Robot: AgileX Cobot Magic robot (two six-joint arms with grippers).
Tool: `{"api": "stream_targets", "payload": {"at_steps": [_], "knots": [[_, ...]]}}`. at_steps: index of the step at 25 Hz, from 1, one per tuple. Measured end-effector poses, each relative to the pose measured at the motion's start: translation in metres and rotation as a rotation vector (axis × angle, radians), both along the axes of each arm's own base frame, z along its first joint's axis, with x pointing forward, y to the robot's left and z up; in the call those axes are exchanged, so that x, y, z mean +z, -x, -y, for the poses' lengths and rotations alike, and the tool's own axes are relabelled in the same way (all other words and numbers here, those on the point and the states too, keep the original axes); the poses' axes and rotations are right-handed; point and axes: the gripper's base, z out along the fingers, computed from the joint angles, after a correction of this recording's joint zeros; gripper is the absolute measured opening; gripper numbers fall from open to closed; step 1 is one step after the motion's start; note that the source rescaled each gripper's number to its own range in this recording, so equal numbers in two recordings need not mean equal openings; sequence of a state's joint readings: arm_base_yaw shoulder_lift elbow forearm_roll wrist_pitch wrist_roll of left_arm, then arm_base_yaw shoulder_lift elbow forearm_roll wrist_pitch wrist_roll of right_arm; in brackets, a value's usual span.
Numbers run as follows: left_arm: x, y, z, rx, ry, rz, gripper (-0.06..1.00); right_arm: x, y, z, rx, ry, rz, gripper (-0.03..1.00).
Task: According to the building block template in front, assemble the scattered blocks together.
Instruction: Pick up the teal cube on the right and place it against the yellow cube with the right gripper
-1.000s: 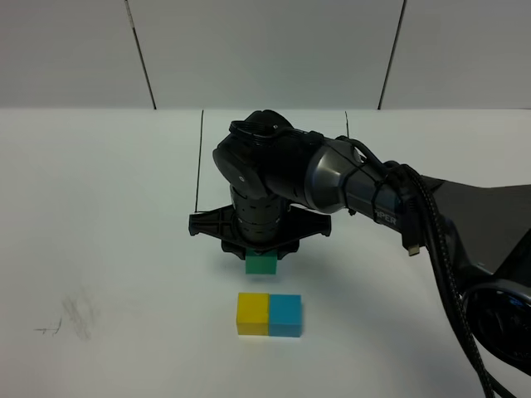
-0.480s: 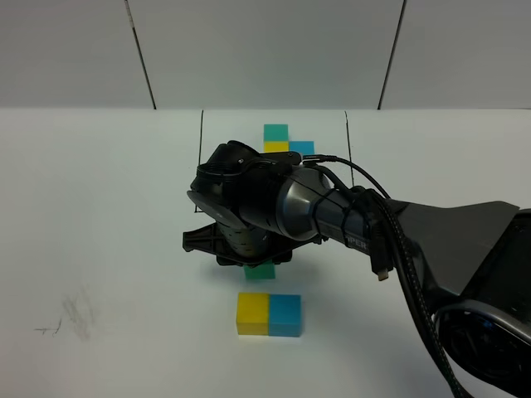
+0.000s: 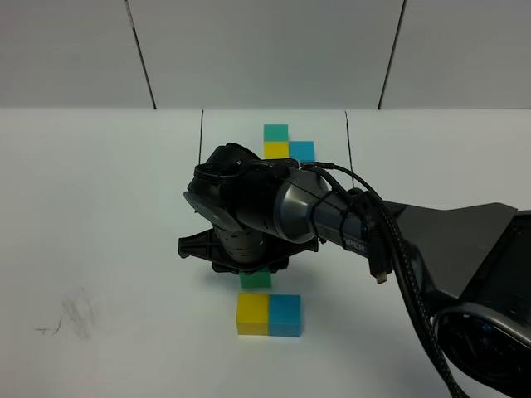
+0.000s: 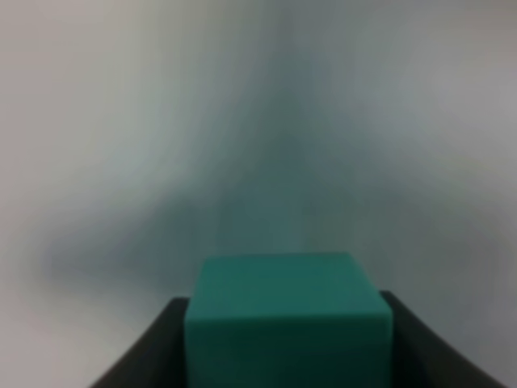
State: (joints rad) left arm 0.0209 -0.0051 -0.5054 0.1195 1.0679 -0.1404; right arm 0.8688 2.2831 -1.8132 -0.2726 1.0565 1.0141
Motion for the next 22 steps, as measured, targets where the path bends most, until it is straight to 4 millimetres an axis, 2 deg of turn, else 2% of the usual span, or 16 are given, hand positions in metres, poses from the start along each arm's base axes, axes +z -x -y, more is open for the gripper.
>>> {"api": "stream_targets", "payload": {"at_steps": [10, 16, 22], "knots": [[0.0000, 0.0000, 0.0000, 0.000, 0.000, 0.000, 0.11, -0.0004, 0.0060, -0.0046, 0.017, 0.007, -0.005, 0.25], [0.0000, 0.0000, 0.0000, 0.000, 0.000, 0.000, 0.11, -0.0090, 0.0065, -0.0039, 0.012, 0.032, -0.025, 0.25], [0.0000, 0.0000, 0.0000, 0.000, 0.000, 0.000, 0.11, -0.0097, 0.0065, -0.0039, 0.001, 0.030, -0.025, 0.25]]}}
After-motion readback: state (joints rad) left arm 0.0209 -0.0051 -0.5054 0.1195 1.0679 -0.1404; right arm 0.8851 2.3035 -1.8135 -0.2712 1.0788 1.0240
